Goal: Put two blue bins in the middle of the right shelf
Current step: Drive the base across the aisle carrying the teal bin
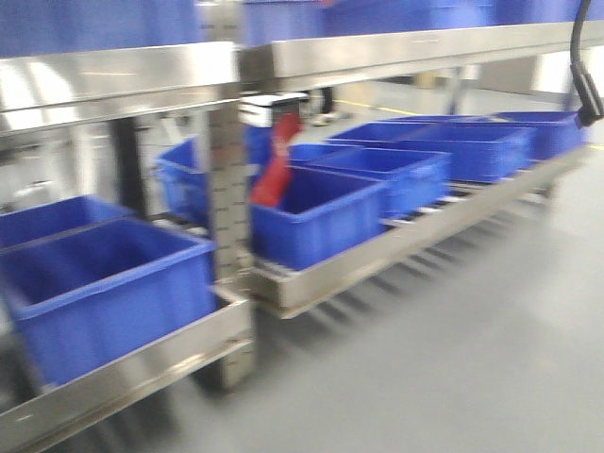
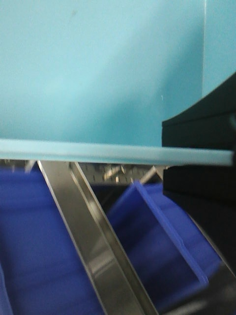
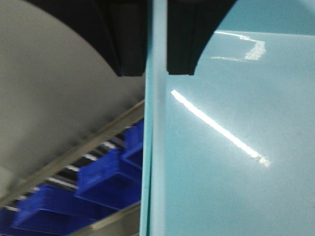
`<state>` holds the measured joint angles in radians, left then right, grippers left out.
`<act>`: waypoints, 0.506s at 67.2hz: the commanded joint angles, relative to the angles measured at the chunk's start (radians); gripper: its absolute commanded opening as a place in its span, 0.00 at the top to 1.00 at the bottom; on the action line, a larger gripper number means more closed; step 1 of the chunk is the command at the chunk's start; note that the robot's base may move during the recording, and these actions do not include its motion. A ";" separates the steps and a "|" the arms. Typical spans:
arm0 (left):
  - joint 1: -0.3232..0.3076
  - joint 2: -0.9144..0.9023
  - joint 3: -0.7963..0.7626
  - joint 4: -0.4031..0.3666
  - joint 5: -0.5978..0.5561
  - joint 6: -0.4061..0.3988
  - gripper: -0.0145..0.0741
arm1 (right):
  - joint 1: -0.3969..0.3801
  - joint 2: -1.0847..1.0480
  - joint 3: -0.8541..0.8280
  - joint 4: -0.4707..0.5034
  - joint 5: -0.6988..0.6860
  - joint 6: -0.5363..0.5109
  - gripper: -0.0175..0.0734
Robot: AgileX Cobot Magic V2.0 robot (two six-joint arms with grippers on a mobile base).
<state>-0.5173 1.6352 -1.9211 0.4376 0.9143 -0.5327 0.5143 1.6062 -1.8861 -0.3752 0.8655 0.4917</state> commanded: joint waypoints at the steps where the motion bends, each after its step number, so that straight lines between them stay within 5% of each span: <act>1: 0.000 -0.010 -0.018 0.021 -0.095 -0.003 0.96 | 0.008 -0.023 -0.020 0.006 -0.120 -0.001 0.99; 34: 0.000 -0.010 -0.018 0.021 -0.095 -0.003 0.96 | 0.008 -0.023 -0.020 0.006 -0.120 -0.001 0.99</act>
<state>-0.5173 1.6370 -1.9211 0.4376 0.9136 -0.5327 0.5143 1.6062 -1.8861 -0.3752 0.8655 0.4917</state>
